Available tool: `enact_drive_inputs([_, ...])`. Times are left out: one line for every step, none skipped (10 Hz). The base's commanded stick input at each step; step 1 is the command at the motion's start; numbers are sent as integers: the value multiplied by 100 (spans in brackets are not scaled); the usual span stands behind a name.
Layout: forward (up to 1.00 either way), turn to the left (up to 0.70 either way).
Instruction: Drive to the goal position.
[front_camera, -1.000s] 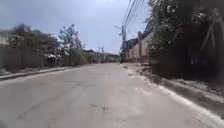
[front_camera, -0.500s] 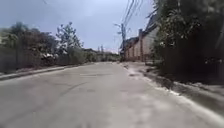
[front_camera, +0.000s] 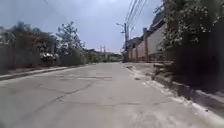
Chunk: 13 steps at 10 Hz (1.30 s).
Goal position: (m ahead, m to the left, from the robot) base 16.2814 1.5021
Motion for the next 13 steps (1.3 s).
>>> enact_drive_inputs([100,4])
enact_drive_inputs([100,4])
enact_drive_inputs([100,4])
enact_drive_inputs([100,4])
enact_drive_inputs([100,4])
enact_drive_inputs([100,4])
enact_drive_inputs([100,4])
enact_drive_inputs([100,4])
enact_drive_inputs([100,4])
enact_drive_inputs([100,4])
enact_drive_inputs([100,4])
enact_drive_inputs([100,4])
enact_drive_inputs([100,-18])
